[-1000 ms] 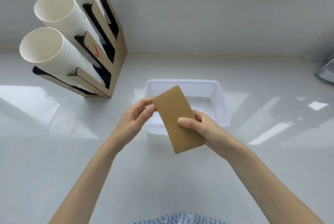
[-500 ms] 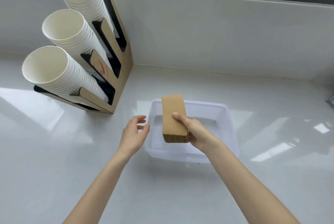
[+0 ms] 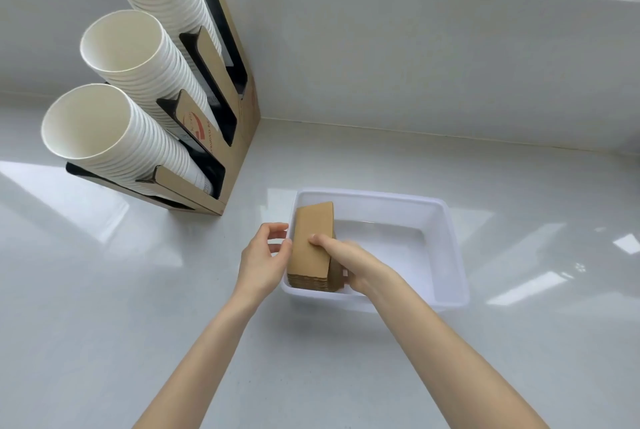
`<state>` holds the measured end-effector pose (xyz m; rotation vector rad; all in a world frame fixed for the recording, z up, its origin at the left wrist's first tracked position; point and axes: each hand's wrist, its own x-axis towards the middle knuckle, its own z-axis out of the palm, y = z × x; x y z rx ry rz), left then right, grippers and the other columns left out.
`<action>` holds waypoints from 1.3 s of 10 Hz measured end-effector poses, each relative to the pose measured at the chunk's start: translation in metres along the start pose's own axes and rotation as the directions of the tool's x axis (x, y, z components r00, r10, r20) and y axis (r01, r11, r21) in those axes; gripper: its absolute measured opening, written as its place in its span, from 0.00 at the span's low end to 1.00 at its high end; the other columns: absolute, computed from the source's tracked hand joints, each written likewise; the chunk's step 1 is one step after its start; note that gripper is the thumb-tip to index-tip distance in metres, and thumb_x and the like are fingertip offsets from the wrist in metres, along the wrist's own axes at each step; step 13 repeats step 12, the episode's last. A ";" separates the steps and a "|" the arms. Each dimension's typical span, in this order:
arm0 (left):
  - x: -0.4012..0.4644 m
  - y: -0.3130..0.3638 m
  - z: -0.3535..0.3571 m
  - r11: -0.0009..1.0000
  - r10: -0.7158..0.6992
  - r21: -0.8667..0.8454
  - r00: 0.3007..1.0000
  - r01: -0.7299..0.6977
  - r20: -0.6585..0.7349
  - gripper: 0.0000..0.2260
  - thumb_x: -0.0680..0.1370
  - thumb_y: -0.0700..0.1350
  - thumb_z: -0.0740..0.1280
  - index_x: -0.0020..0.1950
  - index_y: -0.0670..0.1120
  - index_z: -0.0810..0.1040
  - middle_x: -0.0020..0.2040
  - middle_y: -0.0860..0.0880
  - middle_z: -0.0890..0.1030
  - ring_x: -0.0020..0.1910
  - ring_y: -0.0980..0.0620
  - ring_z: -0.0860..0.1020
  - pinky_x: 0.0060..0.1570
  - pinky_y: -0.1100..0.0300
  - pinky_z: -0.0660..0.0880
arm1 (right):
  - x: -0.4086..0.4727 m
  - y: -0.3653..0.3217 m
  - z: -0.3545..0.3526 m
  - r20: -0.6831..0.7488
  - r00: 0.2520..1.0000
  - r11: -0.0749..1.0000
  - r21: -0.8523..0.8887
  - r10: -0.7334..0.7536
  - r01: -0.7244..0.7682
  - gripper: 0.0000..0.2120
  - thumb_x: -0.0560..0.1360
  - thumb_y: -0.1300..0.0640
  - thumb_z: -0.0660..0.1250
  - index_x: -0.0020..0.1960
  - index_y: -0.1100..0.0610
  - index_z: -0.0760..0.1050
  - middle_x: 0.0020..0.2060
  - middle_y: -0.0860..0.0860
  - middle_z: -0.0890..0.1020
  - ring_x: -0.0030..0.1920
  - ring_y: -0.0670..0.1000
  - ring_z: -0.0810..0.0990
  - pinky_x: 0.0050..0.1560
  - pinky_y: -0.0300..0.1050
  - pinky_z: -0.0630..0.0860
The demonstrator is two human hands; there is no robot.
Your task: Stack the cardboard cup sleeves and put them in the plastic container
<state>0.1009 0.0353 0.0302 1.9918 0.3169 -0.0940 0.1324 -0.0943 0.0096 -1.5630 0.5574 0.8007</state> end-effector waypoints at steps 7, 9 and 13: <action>0.000 -0.002 0.000 1.000 0.005 -0.006 1.000 -0.005 0.008 0.13 0.77 0.42 0.60 0.61 0.44 0.71 0.54 0.50 0.74 0.49 0.51 0.73 0.43 0.62 0.71 | -0.004 0.000 0.007 -0.044 0.992 0.949 -0.299 -0.117 0.099 0.36 0.72 0.38 0.58 0.72 0.58 0.54 0.70 0.55 0.59 0.70 0.56 0.62 0.70 0.51 0.63; 0.008 -0.001 -0.007 0.999 0.001 0.037 0.996 -0.004 0.090 0.14 0.77 0.42 0.60 0.62 0.44 0.69 0.62 0.45 0.74 0.51 0.50 0.73 0.53 0.56 0.71 | -0.017 -0.002 0.001 -0.068 0.965 0.901 -0.379 -0.255 0.211 0.38 0.75 0.43 0.59 0.74 0.60 0.44 0.75 0.55 0.49 0.75 0.56 0.52 0.72 0.51 0.55; 0.017 0.029 0.000 0.842 0.181 0.479 0.966 -0.249 0.184 0.24 0.77 0.49 0.58 0.71 0.44 0.58 0.74 0.44 0.60 0.72 0.44 0.58 0.69 0.49 0.59 | -0.049 -0.015 -0.039 -0.076 0.905 0.566 -0.801 -0.418 0.194 0.35 0.74 0.44 0.60 0.74 0.55 0.52 0.76 0.50 0.49 0.76 0.54 0.41 0.75 0.59 0.46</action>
